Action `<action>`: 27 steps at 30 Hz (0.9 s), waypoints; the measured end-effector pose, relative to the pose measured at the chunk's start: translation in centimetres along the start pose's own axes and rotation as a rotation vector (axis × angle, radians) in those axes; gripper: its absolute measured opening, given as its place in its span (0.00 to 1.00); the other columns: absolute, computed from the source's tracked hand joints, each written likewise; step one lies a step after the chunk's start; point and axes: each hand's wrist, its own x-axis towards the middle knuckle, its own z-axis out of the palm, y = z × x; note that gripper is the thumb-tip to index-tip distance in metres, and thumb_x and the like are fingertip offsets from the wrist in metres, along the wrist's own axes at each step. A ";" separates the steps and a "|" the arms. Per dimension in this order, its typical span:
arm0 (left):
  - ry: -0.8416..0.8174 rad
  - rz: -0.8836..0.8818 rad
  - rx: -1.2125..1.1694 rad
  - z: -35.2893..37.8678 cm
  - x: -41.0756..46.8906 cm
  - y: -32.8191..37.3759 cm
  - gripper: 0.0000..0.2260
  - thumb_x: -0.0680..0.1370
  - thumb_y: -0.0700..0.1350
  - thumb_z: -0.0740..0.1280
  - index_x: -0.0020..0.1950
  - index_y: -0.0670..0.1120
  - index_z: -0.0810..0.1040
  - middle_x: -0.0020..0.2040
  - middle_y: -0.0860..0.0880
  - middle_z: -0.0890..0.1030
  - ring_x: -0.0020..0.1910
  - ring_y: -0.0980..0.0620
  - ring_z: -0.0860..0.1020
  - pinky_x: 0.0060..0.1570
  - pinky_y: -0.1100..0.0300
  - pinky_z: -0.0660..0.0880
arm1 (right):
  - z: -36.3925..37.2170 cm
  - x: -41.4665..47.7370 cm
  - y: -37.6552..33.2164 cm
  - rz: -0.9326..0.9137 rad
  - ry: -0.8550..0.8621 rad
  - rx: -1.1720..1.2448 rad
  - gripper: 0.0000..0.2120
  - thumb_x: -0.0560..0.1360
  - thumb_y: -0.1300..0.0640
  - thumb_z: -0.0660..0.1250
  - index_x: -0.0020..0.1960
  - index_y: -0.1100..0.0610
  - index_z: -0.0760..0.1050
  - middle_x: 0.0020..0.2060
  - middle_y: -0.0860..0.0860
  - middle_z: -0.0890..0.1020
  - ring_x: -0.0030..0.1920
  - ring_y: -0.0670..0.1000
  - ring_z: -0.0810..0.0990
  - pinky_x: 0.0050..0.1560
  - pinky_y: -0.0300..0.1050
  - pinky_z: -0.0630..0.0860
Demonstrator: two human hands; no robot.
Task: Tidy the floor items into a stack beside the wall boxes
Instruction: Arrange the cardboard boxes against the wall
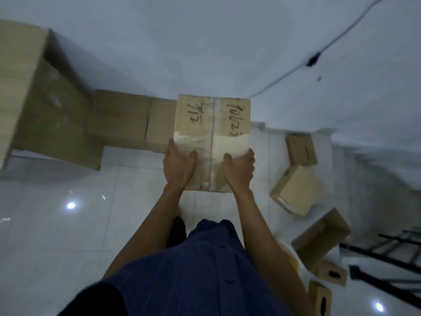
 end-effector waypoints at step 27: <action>0.623 -0.586 -0.275 -1.5 46.0 -22.7 0.32 0.74 0.51 0.73 0.75 0.52 0.63 0.63 0.45 0.76 0.59 0.41 0.76 0.57 0.40 0.77 | 53.9 27.7 -20.1 -0.783 -0.250 -0.600 0.39 0.75 0.44 0.67 0.78 0.62 0.58 0.66 0.62 0.73 0.58 0.63 0.74 0.55 0.55 0.71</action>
